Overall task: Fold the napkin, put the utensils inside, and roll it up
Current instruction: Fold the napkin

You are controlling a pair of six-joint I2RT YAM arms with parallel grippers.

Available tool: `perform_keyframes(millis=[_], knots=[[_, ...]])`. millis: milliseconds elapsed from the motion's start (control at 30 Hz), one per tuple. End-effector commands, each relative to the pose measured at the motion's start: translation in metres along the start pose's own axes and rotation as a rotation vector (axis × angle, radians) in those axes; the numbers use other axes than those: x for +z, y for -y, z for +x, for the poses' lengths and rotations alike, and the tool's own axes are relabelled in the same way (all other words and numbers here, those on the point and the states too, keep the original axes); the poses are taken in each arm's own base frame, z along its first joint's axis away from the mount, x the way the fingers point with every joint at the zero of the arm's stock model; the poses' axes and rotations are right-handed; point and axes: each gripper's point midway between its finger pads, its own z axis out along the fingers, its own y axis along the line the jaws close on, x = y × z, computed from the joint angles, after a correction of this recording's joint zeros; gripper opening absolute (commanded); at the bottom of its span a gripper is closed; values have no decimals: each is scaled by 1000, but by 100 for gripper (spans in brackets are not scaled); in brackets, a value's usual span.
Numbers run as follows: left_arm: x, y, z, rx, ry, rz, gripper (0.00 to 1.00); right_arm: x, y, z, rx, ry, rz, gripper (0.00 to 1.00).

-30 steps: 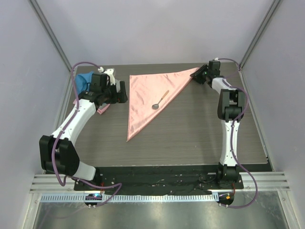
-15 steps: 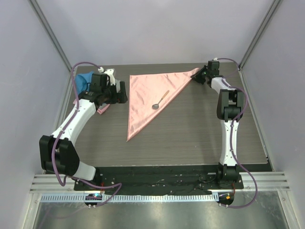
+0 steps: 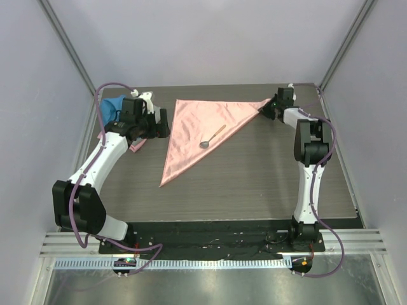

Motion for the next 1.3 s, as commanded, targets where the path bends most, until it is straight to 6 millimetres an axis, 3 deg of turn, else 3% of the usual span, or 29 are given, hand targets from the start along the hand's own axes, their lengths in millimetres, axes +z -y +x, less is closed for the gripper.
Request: perform_keyframes(millis=[0, 233, 367, 467, 533, 567, 600, 733, 833, 1033, 1067, 1267], knots=[[-18, 10, -26, 17, 87, 35, 98, -40, 20, -11, -19, 84, 131, 1], [-23, 19, -29, 3, 104, 80, 98, -106, 86, -15, 12, 173, 324, 1], [-25, 25, -29, -7, 106, 109, 98, -143, 122, 3, 20, 163, 395, 1], [-26, 29, -30, -15, 111, 128, 98, -159, 127, 6, 0, 148, 379, 2], [-26, 30, -30, -14, 110, 133, 98, -164, 114, 10, -17, 99, 300, 16], [-26, 29, -29, -15, 109, 130, 98, -167, 114, 5, -30, 98, 290, 36], [-26, 29, -30, -14, 112, 130, 98, -169, 104, 12, -32, 48, 228, 45], [-24, 26, -29, -10, 110, 115, 98, -196, 99, -5, -41, 84, 198, 59], [-23, 25, -28, -9, 103, 108, 98, -210, 119, -14, -20, 123, 241, 59], [-19, 21, -25, -4, 91, 93, 98, -209, 158, -22, 44, 133, 269, 57], [-19, 21, -26, -6, 91, 91, 98, -205, 160, -17, 53, 116, 252, 57], [-15, 18, -24, -1, 84, 77, 98, -191, 160, -36, 77, 170, 172, 55]])
